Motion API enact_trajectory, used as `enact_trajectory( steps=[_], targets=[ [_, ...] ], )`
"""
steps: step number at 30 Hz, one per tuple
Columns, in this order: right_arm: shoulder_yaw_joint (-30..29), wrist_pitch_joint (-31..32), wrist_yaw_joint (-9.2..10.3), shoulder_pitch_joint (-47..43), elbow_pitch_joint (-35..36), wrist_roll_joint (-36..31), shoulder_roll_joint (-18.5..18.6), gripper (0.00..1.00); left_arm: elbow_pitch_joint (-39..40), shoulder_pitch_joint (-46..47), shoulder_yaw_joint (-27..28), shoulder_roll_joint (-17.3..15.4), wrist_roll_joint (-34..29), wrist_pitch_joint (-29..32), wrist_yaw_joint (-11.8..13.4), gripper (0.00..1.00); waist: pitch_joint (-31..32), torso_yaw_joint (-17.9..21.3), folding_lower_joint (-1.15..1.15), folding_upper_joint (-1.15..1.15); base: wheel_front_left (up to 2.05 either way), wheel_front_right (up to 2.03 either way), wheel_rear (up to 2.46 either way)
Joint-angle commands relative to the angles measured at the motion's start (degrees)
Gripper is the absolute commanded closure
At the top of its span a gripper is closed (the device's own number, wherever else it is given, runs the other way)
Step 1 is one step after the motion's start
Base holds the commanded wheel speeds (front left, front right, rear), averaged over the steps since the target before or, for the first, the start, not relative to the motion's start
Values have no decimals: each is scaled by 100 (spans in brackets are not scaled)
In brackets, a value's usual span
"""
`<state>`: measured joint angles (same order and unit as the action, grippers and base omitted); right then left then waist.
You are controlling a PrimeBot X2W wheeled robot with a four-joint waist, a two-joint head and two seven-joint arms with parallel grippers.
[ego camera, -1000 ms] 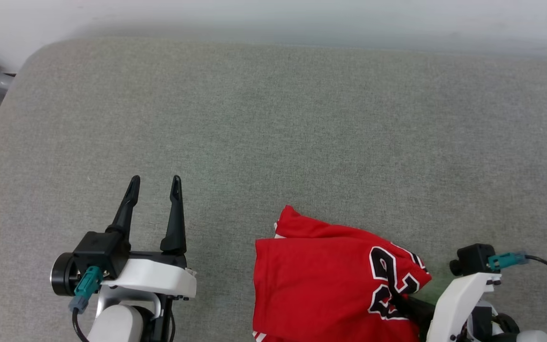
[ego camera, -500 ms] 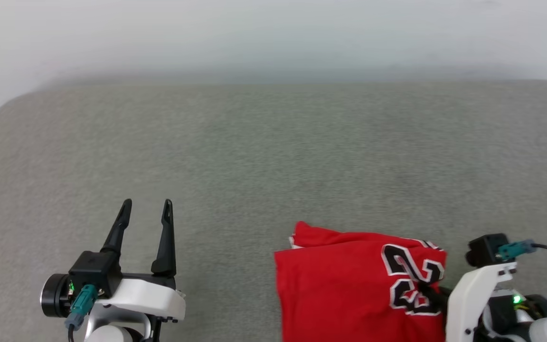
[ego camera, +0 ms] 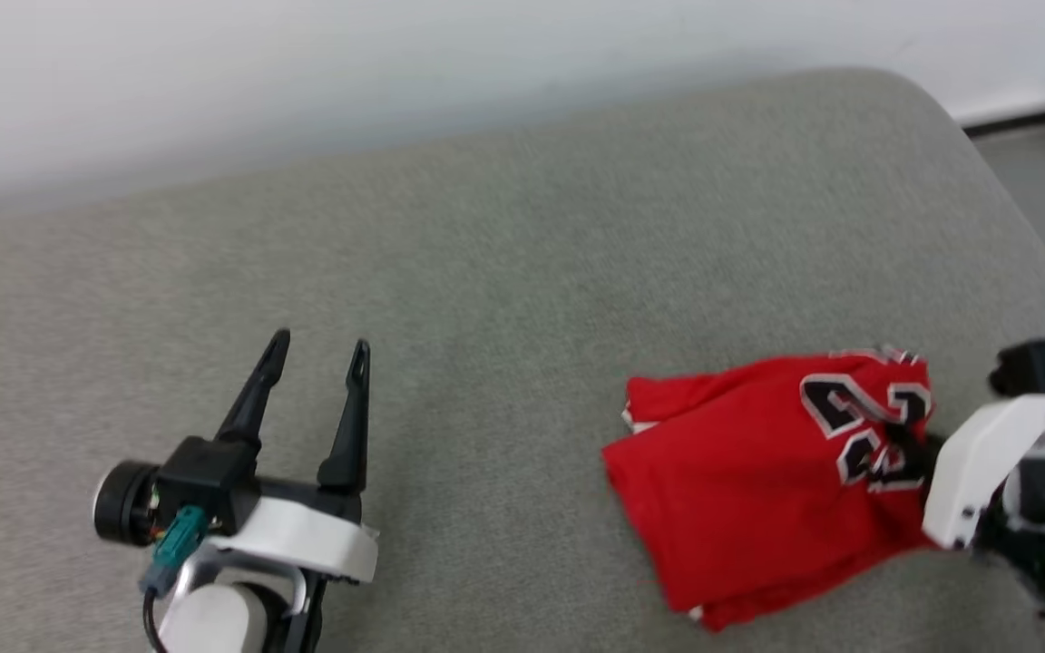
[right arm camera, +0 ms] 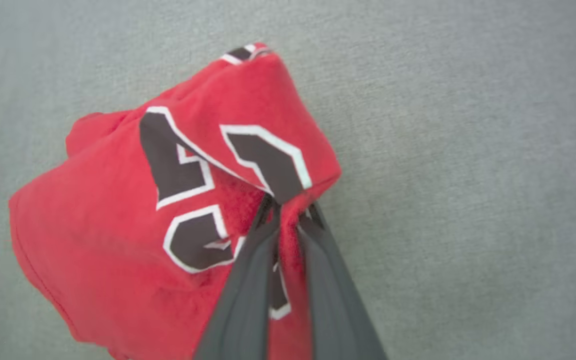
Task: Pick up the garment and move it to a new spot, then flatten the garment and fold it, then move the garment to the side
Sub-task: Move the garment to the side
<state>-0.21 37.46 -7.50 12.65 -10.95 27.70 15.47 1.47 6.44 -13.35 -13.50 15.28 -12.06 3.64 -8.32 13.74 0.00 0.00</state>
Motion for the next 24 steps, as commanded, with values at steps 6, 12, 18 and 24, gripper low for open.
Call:
enact_trajectory(
  steps=[6, 12, 18, 24],
  targets=[
    [-456, -524, 3, 1240, -688, -154, 226, 100, 301, 708, -210, -200, -231, 231, -211, 0, -1307, 711, 0, 0, 0, 0, 0],
    [-1216, -929, 3, 2041, -1281, -445, 535, 100, 530, 1327, -367, -302, -386, 431, -372, 0, -2016, 666, 0, 0, 0, 0, 0],
    [-1788, -1366, 3, 2644, -1748, -742, 869, 100, 770, 1803, -455, -364, -520, 528, -474, 0, -2568, 518, 0, 0, 0, 0, 0],
    [-2188, -1614, 3, 2936, -2093, -933, 884, 100, 913, 2045, -508, -432, -634, 604, -495, 0, -2866, 418, 0, 0, 0, 0, 0]
  ],
)
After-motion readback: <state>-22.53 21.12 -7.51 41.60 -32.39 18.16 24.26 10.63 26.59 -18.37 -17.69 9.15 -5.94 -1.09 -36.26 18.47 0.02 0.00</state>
